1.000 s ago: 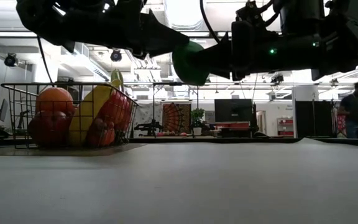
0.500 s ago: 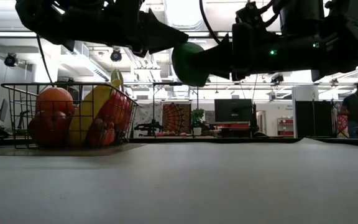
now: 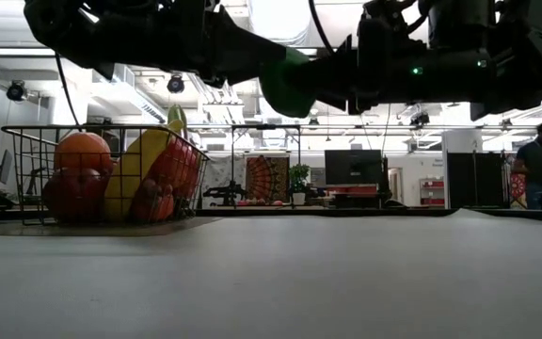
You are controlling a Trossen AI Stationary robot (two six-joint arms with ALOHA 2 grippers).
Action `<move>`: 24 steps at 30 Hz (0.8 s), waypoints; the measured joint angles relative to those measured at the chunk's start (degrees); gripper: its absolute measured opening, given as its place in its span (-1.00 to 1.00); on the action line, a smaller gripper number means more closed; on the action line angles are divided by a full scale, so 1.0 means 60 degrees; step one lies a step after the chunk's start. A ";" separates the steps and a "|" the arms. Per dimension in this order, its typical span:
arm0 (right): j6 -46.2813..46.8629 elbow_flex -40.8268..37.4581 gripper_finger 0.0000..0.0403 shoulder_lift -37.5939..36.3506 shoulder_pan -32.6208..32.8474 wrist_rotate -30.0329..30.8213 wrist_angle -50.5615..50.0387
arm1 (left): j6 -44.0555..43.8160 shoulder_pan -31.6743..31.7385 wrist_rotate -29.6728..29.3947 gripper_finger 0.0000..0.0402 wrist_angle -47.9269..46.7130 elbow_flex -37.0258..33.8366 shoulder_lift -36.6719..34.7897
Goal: Build produce basket
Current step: Put the green lime into the gold wire basket
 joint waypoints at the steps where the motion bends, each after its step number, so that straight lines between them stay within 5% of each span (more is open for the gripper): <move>1: 0.0006 0.0000 0.25 0.0000 0.0001 -0.0006 0.0024 | 0.0018 0.0000 0.0000 0.38 0.0000 -0.0003 0.0003; 11: 0.0058 0.0000 0.25 0.0000 0.0001 -0.0009 0.0105 | 0.0026 0.0000 0.0004 0.41 -0.0007 -0.0011 0.0007; 24: 0.0059 0.0000 0.25 0.0000 0.0001 0.0005 0.0071 | 0.0023 0.0000 0.0007 0.15 -0.0004 -0.0018 0.0007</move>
